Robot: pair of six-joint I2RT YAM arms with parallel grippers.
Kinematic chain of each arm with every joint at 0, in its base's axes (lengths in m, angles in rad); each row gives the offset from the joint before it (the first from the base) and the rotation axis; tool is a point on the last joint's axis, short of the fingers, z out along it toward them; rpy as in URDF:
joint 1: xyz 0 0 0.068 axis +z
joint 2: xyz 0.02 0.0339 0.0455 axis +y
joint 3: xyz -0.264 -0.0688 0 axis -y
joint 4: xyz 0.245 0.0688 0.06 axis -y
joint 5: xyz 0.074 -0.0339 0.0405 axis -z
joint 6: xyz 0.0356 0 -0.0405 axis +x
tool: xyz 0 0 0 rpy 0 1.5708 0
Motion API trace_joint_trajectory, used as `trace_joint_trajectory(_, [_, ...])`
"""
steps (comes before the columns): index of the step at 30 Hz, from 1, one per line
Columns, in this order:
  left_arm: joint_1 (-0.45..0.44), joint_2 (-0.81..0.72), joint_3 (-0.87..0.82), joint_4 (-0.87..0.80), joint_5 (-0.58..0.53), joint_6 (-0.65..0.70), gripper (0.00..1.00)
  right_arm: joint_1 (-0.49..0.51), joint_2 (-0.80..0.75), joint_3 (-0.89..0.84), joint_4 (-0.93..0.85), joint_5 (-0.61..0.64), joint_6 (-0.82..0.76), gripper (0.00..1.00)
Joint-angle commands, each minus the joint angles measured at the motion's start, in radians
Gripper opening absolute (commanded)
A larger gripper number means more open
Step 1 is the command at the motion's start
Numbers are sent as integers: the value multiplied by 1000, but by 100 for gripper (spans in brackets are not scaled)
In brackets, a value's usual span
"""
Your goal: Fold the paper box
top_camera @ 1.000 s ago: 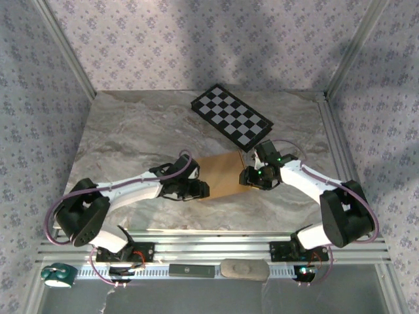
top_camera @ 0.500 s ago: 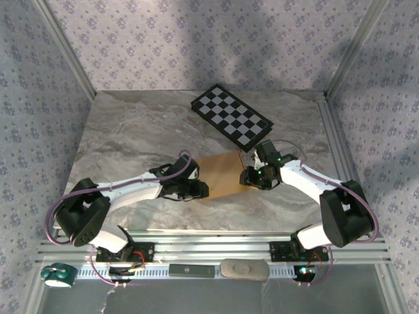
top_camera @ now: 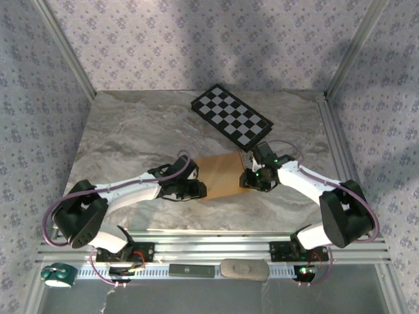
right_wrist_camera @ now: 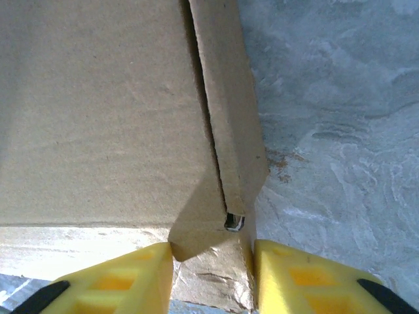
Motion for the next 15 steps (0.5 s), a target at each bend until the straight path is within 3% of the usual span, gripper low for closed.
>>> trace_joint_trajectory(1, [-6,-24,-4,-27,-24,26,33,25,-8,29,-40,71,-7,36])
trace_joint_trajectory(15, [-6,-19,-14,-6,-38,27,22,36,-3,25,-39,83,1,34])
